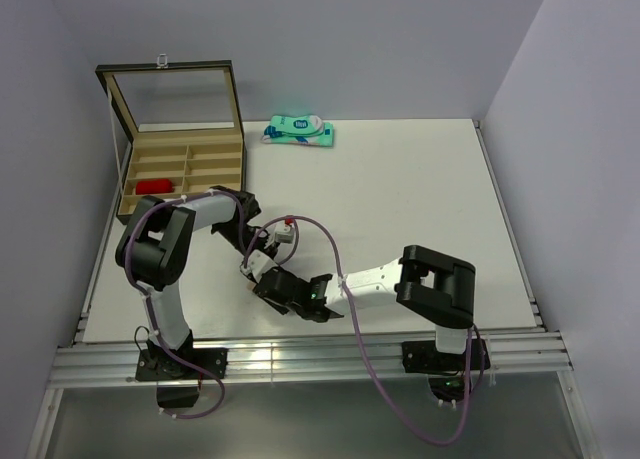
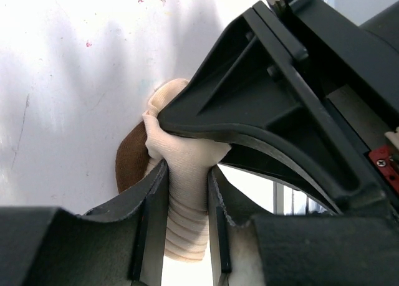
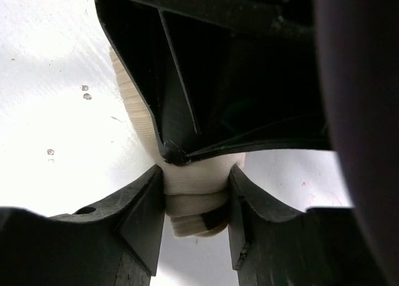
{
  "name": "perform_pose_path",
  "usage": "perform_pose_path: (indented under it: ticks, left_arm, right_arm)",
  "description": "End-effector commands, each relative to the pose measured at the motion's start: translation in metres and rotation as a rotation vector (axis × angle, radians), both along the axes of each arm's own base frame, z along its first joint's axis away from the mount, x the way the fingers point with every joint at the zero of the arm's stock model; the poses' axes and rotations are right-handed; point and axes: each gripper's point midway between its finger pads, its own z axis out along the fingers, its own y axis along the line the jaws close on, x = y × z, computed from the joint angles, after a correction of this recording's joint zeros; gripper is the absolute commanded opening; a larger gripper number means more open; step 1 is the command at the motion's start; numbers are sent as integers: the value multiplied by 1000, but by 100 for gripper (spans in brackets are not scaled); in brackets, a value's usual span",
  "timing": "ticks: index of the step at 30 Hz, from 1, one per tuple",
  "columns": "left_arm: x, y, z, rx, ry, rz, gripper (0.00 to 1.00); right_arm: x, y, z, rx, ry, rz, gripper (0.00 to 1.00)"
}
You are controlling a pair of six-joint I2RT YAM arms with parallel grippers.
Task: Roll the socks
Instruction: Roll the sock at the center of the board.
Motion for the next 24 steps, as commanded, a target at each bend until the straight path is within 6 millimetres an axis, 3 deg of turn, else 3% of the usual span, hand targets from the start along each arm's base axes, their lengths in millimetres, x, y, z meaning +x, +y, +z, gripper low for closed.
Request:
perform_pose_path:
  ticks: [1,2,4,11,18,24]
  left_arm:
    - [-8,15,-25,125,16,-10,10]
    - [-4,15,-24,128,9,13,12]
    - [5,11,-24,128,-18,68,13]
    - [58,12,-3,97,-162,317,15]
    - [69,27,-2,111,-164,403,21]
    - [70,34,-1,120,-183,419,32]
  right_arm:
    - [6,8,-10,23,3,-32,11]
    - [6,7,-11,19,3,-37,5]
    - [7,6,-11,21,-1,-50,1]
    - [9,4,-10,50,7,-79,0]
    - [12,4,-10,66,17,-96,0]
    - [13,1,-10,74,22,-101,0]
